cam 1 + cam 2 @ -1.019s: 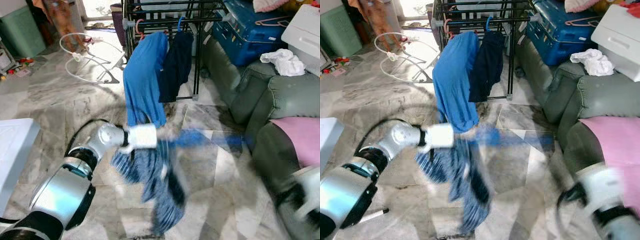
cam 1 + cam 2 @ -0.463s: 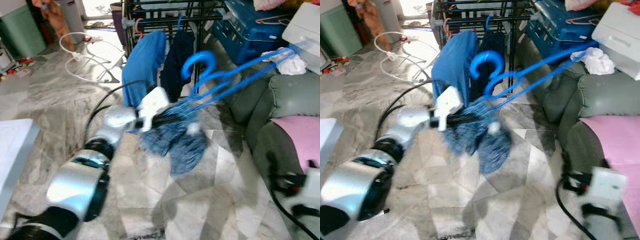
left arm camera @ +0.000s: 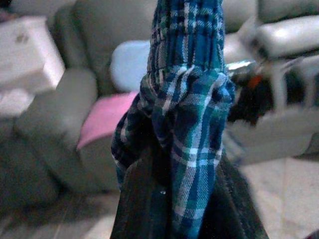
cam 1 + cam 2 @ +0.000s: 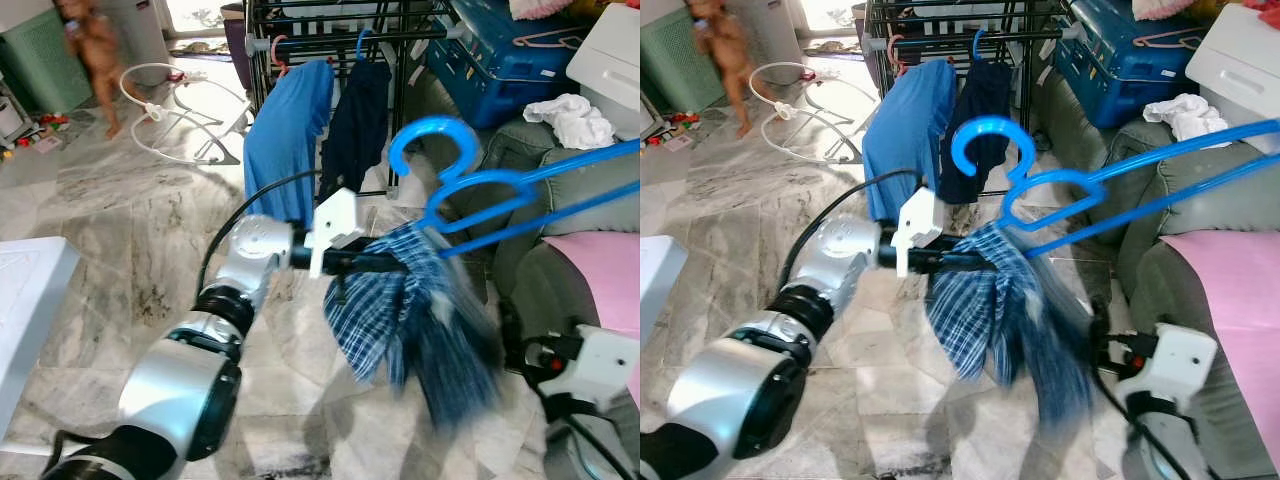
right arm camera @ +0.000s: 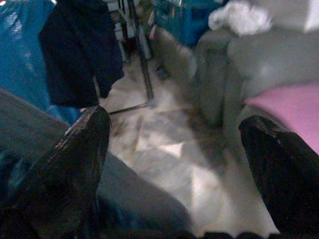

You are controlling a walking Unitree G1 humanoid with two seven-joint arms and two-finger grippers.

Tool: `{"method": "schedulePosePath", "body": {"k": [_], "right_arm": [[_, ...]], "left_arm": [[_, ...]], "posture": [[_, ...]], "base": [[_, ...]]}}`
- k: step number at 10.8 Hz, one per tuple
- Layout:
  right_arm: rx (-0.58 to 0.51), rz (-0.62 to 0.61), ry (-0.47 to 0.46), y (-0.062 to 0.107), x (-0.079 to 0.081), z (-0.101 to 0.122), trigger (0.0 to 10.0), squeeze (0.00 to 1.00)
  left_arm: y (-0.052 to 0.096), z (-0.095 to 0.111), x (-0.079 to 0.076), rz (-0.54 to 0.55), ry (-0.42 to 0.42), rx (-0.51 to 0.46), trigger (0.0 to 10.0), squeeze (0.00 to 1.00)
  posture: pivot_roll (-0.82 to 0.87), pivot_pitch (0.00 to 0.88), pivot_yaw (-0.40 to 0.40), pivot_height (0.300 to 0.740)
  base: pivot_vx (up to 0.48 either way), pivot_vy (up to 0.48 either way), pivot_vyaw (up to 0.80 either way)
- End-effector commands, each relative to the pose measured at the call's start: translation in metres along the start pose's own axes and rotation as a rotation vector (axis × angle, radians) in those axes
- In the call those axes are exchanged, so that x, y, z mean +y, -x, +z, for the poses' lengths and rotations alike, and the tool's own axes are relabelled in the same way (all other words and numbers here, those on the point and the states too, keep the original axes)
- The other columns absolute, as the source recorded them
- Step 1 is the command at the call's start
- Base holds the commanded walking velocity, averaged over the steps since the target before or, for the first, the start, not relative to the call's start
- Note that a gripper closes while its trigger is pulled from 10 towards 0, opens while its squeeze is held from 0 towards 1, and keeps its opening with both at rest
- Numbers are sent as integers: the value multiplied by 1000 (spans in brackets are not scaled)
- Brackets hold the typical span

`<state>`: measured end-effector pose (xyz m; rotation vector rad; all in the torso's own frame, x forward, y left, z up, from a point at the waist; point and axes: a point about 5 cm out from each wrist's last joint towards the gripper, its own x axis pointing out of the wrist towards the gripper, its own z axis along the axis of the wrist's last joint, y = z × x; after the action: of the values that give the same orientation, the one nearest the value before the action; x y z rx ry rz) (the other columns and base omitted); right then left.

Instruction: Hang hanger

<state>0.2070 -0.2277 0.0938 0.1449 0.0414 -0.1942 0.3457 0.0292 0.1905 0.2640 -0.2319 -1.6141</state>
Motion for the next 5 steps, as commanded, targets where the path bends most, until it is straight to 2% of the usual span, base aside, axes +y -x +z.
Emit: {"method": "schedulePosePath", "body": {"k": [1, 2, 3, 4, 5], "right_arm": [[49, 11, -49, 2, 1, -9, 10000, 1000], [115, 69, -94, 3, 11, -21, 10000, 776], [178, 145, -139, 6, 24, -34, 10000, 627], [249, 186, -153, 8, 32, -47, 10000, 616], [237, 168, -116, 5, 32, -48, 10000, 275]], "left_arm": [[-1, 16, 7, -6, -46, -47, 0, 0], [-5, 25, 9, -22, -61, -88, 0, 0], [-8, 34, 10, -42, -74, -129, 0, 0], [-10, 38, 11, -47, -80, -149, 0, 0], [-10, 39, 12, -34, -91, -147, 0, 0]], "posture": [[-64, 81, 11, 740], [-63, 81, 12, 740], [-61, 82, 11, 740], [-59, 83, 11, 740], [-53, 85, 11, 740]], "base": [[0, 0, 0], [0, 0, 0], [0, 0, 0], [0, 0, 0], [0, 0, 0]]}}
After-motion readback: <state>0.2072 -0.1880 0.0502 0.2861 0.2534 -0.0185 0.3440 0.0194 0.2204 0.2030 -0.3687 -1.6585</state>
